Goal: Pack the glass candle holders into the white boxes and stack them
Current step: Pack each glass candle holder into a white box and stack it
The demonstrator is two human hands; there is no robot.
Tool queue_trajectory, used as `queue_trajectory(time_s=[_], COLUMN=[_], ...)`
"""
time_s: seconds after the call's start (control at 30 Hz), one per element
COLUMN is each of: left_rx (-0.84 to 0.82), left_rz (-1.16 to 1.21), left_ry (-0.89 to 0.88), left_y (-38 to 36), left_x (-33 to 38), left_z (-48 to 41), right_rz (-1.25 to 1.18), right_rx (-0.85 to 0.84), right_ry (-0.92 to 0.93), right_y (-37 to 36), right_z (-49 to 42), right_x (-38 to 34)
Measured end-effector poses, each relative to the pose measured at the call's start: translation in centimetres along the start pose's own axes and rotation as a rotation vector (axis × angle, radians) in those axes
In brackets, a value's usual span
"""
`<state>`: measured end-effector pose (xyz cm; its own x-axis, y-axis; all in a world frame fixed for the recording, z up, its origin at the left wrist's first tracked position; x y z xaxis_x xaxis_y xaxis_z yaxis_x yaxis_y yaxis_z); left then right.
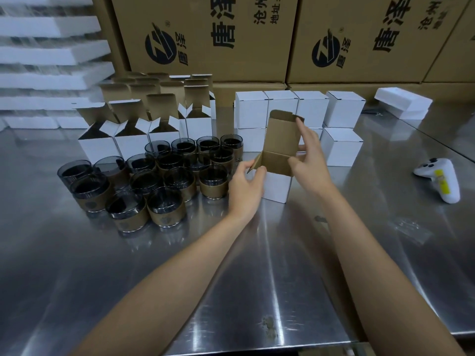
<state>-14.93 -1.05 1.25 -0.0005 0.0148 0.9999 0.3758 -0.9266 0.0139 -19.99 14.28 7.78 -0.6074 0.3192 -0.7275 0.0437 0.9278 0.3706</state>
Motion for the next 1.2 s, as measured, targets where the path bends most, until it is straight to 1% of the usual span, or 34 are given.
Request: queue_trajectory(time_s=[0.1,0.17,0.33,0.43,0.5,0.6,0.63,0.7,0.8,0.87,0.93,1.0,1.07,1.1,1.2], left_rx=[0.004,0.017,0.036,0.044,0.059,0.126,0.149,0.182,0.201,0.171,0.111,0.057,0.043,0.073,0.250], left_rz=[-0.024,-0.038,-0.057,-0.123,-0.279,-0.659,-0.759,-0.880,-0.919,-0.821,-0.698,-0.668,-0.794,-0.874,-1.026], left_ry=[0.004,0.011,0.002,-0.043,-0.116,-0.238,-0.276,-0.328,-0.363,-0.323,-0.238,-0.196,-0.237,-0.282,-0.419], left_y=[-0.1,0.0,0.3,0.4,0.5,0.9,0.9,0.8,0.7,0.7,0.8,0.9,1.0,1.4,3.5], left_x=[0.0,0.1,0.3,0.5,1.0,2.2,2.7,3.4,3.8,3.5,3.0,3.0,3.8,4.6,7.6], left_z=[0.1,0.1,0.1,0.3,0.6,1.1,1.2,1.5,1.9,1.9,1.5,1.5,1.6,1.7,1.9], right_rz=[-0.037,-0.036,-0.025,-0.061,-0.071,-0.083,-0.103,-0.139,-0.145,-0.134,-0.120,-0.096,-0.086,-0.089,-0.089], right_rx=[0.009,-0.022,-0.093,-0.068,-0.058,-0.080,-0.114,-0.223,-0.353,-0.410,-0.390,-0.342,-0.330,-0.332,-0.339], right_ry=[-0.166,-0.255,-0.334,-0.384,-0.375,-0.373,-0.381,-0.359,-0.308,-0.280,-0.260,-0.246,-0.238,-0.236,-0.237], right_y=[0.0,-0.2,-1.6,-1.9,-1.9,-1.8,-1.9,-2.3,-2.5,-3.0,-3.2,-3.1,-3.1,-3.1,-3.4], right_z=[0.1,0.4,1.4,2.1,2.2,2.5,2.7,2.9,3.2,3.3,3.2,2.9,2.8,2.8,2.7], right_x=[2.1,3.5,5.0,5.4,5.4,5.1,5.1,5.0,4.5,4.5,4.8,5.1,5.4,5.5,5.5])
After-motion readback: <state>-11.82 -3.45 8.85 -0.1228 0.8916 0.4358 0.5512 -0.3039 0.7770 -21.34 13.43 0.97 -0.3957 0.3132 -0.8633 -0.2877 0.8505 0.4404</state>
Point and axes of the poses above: each hand's wrist, its own z-axis away from the middle knuckle, its own y-axis out of the back of the hand, x = y × z, the point moved 9 cm from there along -z, towards the middle knuckle, and after that the axes turned 8 degrees about y, right-handed, at the moved point
